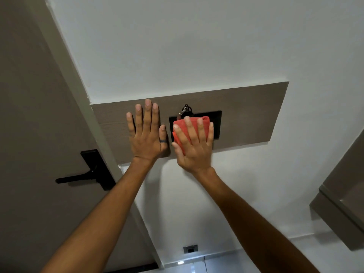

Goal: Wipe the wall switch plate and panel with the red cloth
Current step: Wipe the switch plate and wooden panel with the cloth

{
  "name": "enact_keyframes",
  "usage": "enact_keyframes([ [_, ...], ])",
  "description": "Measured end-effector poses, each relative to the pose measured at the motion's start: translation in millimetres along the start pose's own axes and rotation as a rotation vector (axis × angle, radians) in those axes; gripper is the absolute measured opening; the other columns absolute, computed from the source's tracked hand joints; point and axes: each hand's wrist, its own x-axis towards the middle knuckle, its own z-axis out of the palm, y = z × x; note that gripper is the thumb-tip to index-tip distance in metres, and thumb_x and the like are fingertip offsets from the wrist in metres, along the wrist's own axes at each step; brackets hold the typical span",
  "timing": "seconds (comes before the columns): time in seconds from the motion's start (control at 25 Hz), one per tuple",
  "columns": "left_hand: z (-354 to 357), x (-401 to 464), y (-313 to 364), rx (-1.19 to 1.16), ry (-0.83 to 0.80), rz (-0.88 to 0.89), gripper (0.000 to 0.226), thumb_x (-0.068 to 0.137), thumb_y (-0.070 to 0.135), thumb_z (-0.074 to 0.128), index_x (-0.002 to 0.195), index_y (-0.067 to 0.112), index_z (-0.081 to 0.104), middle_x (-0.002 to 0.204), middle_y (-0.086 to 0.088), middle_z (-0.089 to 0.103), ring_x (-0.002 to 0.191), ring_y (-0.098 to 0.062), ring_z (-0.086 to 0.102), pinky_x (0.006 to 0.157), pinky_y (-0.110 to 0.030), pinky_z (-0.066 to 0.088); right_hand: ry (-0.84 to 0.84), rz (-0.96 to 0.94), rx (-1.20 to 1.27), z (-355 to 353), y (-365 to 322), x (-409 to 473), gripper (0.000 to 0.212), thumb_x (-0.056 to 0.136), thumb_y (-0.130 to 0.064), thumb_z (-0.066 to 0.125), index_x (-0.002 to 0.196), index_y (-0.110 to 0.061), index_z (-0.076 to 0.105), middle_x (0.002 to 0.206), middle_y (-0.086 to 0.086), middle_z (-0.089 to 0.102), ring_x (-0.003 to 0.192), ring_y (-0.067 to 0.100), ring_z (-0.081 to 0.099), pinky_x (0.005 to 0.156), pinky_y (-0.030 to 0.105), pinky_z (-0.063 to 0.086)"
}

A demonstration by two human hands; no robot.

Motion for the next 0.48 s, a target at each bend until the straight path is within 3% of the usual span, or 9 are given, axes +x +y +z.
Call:
enact_keyframes([
  [0.16,-0.7,0.5,0.2,0.028,-0.006,-0.003,0.065,0.106,0.033,0.034,0.164,0.008,0.017,0.175,-0.005,0.003,0.163,-0.022,-0.010,0.133,-0.049,0.000,0.083,0.234,-0.051,17.2,-9.7,7.9,0.049,0.107,-0.048,0.042,0.149,-0.022,0.049,0.158,0.014,0.043,0.167,0.026,0.008,0.127,0.063,0.024],
  [0.24,-3.2,3.3,2.1,0.021,-0.009,-0.012,0.065,0.106,0.033,0.033,0.163,0.009,0.014,0.176,-0.003,-0.005,0.163,-0.021,-0.013,0.133,-0.048,-0.003,0.087,0.169,-0.135,22.9,-16.5,2.2,0.048,0.107,-0.047,0.044,0.149,-0.024,0.050,0.156,0.011,0.045,0.166,0.029,0.012,0.129,0.062,0.021],
  [0.36,-4.0,1.5,1.1,0.023,-0.022,-0.003,0.065,0.105,0.032,0.034,0.163,0.008,0.016,0.172,-0.008,0.009,0.162,-0.021,-0.013,0.132,-0.048,-0.003,0.074,0.104,-0.148,27.4,-17.0,-2.7,0.047,0.105,-0.045,0.048,0.148,-0.025,0.052,0.156,0.010,0.046,0.163,0.032,0.019,0.130,0.060,0.021],
  [0.48,-5.6,4.3,3.7,0.005,-0.027,-0.014,0.065,0.106,0.033,0.032,0.163,0.009,0.013,0.176,-0.001,-0.012,0.162,-0.020,-0.015,0.133,-0.048,-0.004,0.091,0.072,-0.184,25.2,-9.8,-1.7,0.045,0.105,-0.044,0.050,0.146,-0.026,0.053,0.153,0.009,0.049,0.167,0.027,0.010,0.124,0.063,0.030],
])
